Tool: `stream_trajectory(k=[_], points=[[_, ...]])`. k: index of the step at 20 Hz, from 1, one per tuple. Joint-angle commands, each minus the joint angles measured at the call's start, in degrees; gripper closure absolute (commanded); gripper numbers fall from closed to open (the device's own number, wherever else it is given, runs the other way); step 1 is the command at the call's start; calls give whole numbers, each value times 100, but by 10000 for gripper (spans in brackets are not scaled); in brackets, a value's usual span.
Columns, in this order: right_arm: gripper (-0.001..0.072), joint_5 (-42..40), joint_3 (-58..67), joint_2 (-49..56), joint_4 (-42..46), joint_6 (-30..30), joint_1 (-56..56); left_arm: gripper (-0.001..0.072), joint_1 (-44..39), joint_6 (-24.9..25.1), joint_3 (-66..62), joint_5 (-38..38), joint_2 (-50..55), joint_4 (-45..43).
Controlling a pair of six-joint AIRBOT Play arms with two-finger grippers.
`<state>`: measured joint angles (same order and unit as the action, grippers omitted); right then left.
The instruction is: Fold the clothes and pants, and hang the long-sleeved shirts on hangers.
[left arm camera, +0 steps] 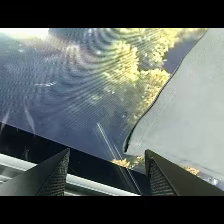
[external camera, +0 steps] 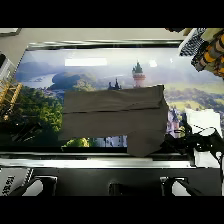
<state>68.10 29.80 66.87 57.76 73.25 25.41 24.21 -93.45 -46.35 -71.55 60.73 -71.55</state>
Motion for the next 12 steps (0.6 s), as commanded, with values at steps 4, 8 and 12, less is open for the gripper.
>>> stream_trajectory(k=[4,8,12], points=[[680,-168,-52,-4,-640,-243,2,172,179,763,931,374,-4,730],[680,-9,-52,-4,-815,-544,2,172,188,1270,1687,798,-2,1316],[680,101,-52,-4,-826,-710,2,172,188,1615,1784,1012,118,1637]])
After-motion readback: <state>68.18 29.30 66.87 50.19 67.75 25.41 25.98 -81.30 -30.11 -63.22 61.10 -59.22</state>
